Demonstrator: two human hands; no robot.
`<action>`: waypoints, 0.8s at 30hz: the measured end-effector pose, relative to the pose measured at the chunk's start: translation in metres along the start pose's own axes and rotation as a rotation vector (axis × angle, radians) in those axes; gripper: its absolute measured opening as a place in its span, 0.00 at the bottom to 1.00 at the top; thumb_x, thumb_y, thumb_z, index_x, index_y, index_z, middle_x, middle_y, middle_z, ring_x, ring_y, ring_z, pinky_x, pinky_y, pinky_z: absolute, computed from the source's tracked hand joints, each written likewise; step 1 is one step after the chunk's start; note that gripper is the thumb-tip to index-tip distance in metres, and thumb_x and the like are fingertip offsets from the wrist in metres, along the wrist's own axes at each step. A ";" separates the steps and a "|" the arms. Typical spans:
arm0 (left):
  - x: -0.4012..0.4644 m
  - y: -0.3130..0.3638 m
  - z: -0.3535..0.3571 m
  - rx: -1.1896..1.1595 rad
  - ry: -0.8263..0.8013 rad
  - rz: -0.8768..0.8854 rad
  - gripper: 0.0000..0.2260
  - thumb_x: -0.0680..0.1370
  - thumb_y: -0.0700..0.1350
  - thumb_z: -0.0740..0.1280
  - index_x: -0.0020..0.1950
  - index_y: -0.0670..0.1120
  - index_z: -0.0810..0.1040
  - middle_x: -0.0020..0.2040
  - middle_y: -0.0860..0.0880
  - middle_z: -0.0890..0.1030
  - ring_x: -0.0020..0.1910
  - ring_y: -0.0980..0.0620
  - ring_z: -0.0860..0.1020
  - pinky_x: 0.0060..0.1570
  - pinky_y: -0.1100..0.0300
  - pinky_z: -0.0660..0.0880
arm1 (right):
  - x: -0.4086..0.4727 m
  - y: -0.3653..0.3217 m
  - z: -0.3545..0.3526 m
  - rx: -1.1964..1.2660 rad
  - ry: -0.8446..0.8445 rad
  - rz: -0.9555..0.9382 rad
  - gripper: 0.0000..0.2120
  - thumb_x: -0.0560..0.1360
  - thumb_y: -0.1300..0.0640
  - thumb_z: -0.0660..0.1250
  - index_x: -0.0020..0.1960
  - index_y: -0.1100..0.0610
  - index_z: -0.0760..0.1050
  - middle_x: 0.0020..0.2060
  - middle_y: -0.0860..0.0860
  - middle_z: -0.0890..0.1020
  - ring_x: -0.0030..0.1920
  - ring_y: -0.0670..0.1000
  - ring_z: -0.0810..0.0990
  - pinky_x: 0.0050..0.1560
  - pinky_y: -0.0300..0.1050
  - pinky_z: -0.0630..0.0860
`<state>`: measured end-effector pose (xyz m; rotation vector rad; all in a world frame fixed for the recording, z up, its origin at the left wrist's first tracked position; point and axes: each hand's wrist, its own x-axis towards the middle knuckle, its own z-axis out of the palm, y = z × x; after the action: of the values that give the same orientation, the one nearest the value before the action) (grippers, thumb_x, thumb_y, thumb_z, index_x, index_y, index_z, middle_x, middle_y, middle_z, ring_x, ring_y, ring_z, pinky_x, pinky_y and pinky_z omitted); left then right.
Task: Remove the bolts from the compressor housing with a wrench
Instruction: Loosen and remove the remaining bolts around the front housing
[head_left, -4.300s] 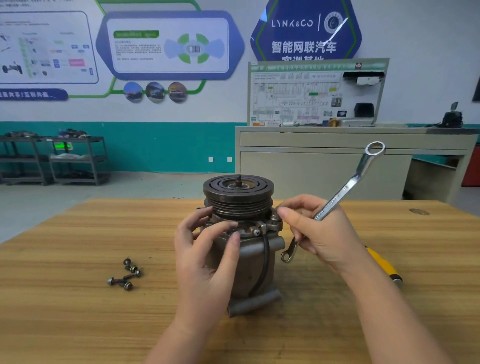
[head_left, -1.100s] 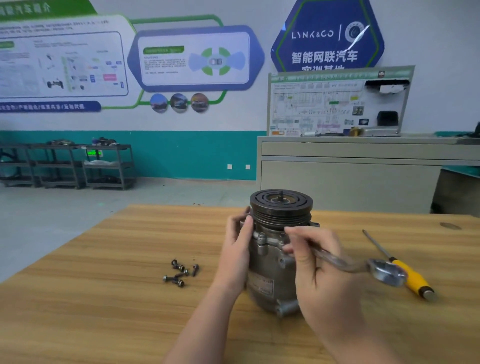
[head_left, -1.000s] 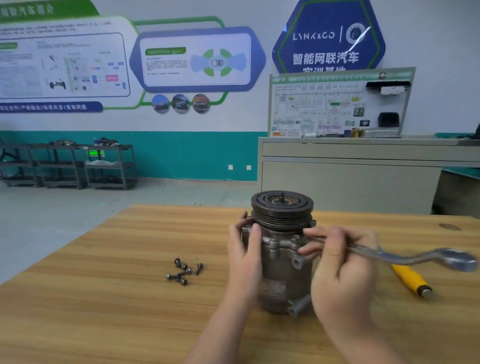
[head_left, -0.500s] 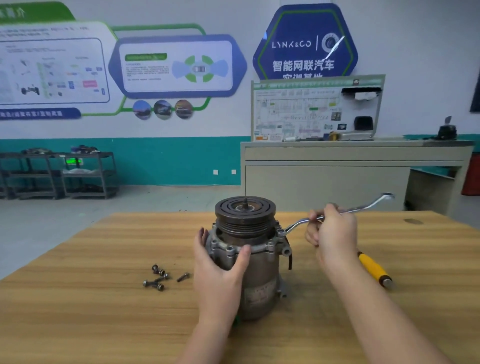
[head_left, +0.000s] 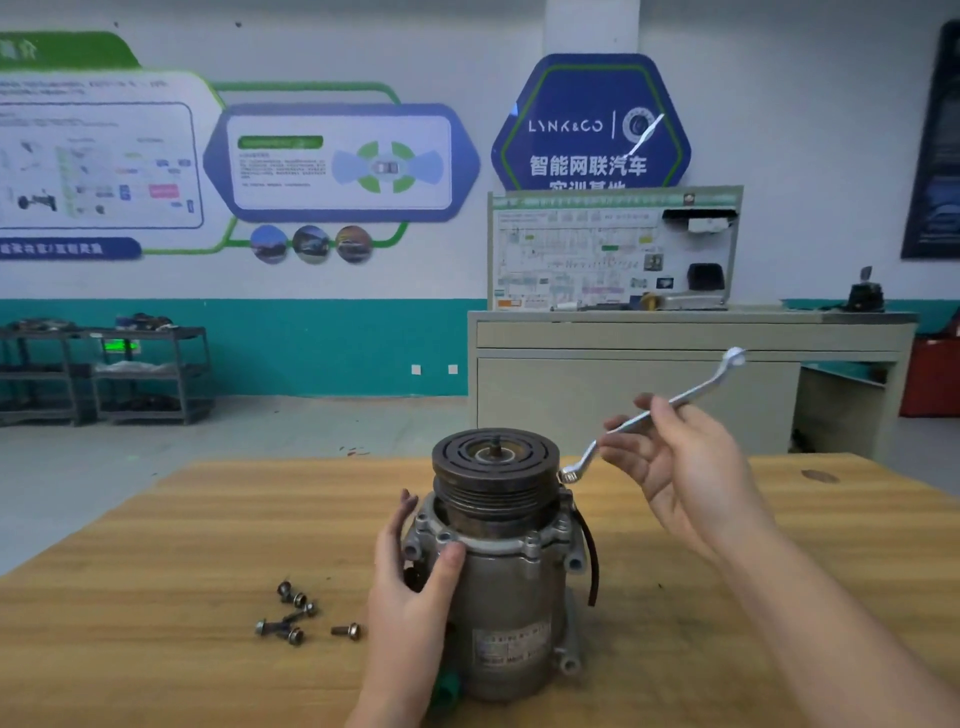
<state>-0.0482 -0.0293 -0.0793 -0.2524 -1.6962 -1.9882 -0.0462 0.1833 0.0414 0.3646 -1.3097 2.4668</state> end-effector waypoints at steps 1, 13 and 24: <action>0.001 0.000 0.000 -0.036 -0.020 -0.028 0.30 0.61 0.64 0.69 0.63 0.66 0.68 0.59 0.64 0.75 0.53 0.71 0.75 0.44 0.72 0.74 | -0.011 0.003 -0.001 -0.099 0.029 -0.138 0.10 0.83 0.59 0.52 0.47 0.61 0.68 0.31 0.55 0.83 0.30 0.54 0.83 0.30 0.42 0.80; -0.001 -0.004 -0.001 0.050 -0.067 -0.017 0.30 0.71 0.49 0.76 0.70 0.50 0.69 0.62 0.54 0.78 0.57 0.65 0.75 0.50 0.71 0.71 | -0.059 0.024 0.007 -0.786 -0.259 -0.729 0.05 0.79 0.46 0.59 0.48 0.37 0.72 0.37 0.48 0.82 0.36 0.45 0.84 0.38 0.45 0.82; -0.006 -0.009 0.003 0.060 0.005 0.013 0.38 0.63 0.61 0.73 0.69 0.49 0.71 0.59 0.58 0.79 0.56 0.67 0.76 0.48 0.72 0.70 | -0.077 0.062 -0.001 -0.880 -0.082 -1.115 0.08 0.82 0.53 0.55 0.53 0.56 0.71 0.44 0.53 0.81 0.41 0.46 0.80 0.44 0.36 0.77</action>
<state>-0.0478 -0.0241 -0.0890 -0.2368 -1.7441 -1.9234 -0.0009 0.1391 -0.0347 0.6932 -1.4777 0.8852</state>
